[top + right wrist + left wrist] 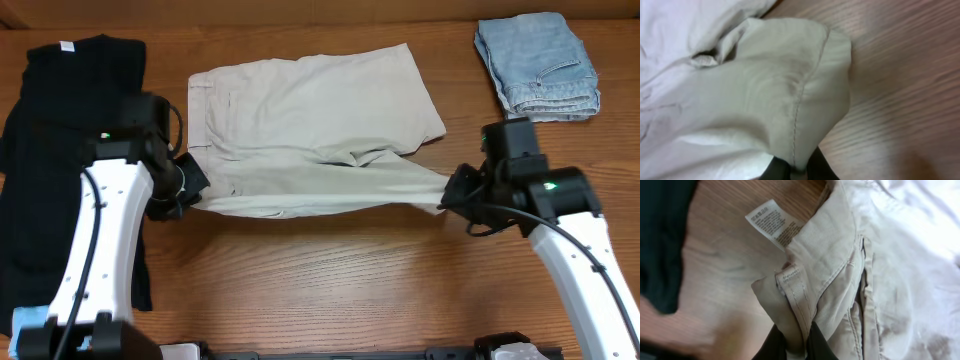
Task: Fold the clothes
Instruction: 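Grasp the bottom hem with both grippers and fold it up over the top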
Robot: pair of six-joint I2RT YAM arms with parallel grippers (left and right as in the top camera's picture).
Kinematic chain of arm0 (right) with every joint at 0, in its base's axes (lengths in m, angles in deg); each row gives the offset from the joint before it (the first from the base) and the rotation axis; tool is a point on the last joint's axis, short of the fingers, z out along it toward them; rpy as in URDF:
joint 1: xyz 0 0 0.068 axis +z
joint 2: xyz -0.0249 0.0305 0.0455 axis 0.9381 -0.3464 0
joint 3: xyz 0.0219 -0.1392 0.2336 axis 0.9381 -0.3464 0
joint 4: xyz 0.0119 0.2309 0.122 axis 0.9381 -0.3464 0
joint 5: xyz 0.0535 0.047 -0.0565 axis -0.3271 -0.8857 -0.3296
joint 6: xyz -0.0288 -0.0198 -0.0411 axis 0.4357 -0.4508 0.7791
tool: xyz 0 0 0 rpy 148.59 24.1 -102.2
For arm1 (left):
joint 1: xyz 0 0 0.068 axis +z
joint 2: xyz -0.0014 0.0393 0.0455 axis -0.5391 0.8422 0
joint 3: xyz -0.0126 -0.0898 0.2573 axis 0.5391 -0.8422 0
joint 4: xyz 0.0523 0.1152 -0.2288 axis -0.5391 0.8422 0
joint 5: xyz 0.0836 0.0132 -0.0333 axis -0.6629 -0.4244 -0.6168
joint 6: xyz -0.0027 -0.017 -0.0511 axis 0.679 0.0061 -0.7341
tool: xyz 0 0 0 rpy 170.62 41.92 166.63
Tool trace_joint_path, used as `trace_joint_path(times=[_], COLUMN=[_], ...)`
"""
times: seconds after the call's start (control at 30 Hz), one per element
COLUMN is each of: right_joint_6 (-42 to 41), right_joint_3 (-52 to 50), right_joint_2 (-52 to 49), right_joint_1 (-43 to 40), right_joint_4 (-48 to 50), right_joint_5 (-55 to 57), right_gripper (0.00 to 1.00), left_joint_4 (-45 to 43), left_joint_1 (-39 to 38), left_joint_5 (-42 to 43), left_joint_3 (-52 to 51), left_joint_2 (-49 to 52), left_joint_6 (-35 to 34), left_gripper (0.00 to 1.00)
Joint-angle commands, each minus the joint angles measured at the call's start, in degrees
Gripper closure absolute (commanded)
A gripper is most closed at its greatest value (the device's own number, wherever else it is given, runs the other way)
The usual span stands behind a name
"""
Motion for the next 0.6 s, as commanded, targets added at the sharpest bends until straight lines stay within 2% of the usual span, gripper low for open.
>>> trace_joint_path(times=[0.0,0.43,0.57], right_joint_6=[6.43,6.60,7.30], right_joint_3=[6.01,7.85,7.85], right_joint_2=[3.10,16.72,18.10], right_joint_1=[-1.97,-1.95,-1.90], right_joint_4=[-3.63,-17.62,-16.90], right_joint_5=[5.20,4.37,4.37], right_gripper=[0.96,0.96,0.96], left_joint_4=[5.03,18.53,19.96], left_joint_1=[0.33,0.31,0.31], left_joint_5=[-4.63,-6.49,-6.71], left_joint_3=[6.34,9.51,9.33], left_joint_2=[-5.62,-19.15,-20.63], left_joint_6=[1.97,1.92,1.88], left_gripper=[0.96,0.96,0.96])
